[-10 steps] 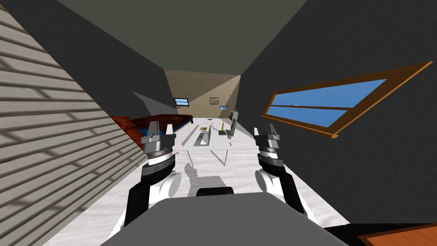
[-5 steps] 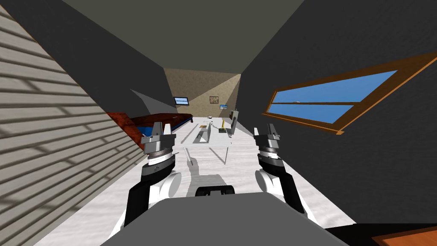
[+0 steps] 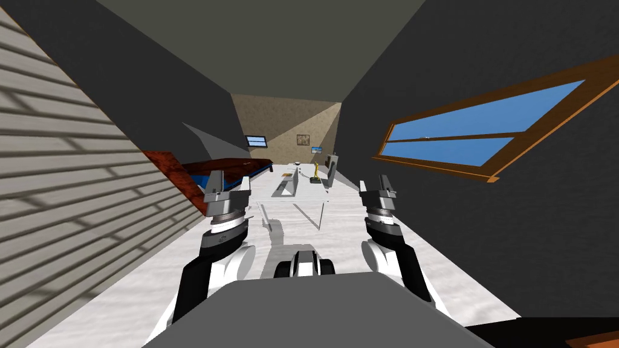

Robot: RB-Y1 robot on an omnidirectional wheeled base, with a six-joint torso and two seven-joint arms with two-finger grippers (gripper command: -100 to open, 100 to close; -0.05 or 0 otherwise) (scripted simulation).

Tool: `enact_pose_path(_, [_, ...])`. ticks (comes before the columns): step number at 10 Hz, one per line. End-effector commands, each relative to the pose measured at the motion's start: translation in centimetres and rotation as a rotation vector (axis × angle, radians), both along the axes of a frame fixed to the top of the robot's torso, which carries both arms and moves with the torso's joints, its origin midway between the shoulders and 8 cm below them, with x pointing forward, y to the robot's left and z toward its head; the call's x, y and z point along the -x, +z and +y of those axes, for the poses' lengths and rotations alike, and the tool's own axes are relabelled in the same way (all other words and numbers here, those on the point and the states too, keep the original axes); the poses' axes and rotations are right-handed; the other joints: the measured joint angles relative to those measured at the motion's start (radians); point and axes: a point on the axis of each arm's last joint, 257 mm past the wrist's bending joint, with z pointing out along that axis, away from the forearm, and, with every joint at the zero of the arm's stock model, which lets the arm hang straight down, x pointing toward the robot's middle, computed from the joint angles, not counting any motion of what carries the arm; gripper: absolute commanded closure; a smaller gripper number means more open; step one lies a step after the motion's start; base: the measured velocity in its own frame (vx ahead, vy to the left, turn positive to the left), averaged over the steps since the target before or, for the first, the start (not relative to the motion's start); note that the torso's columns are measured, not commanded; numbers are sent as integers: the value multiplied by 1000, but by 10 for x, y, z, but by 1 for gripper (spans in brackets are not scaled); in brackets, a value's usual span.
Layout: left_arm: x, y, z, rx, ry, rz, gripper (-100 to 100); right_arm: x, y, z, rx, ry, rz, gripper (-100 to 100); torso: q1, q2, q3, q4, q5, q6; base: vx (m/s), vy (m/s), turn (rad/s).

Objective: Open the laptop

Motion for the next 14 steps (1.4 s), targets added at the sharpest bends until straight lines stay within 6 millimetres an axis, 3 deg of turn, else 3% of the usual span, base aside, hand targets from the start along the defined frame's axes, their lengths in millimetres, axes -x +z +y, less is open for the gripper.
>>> enact_pose_path(1, [-8, -7, -7, -65, -19, 40, -100, 0, 0, 0, 0, 0, 0, 0, 0, 2, -5, 3, 0, 0, 30, -26, -5])
enact_pose_path(6, [-34, -34, -10, -158, -10, 171, -100, 0, 0, 0, 0, 0, 0, 0, -1, 3, -6, 4, 0, 0, 64, -45, -10])
enact_pose_path(14, [-73, -87, 8, -218, 57, 388, -100, 0, 0, 0, 0, 0, 0, 0, 0, 4, -5, 4, 0, 0, 78, -52, -11])
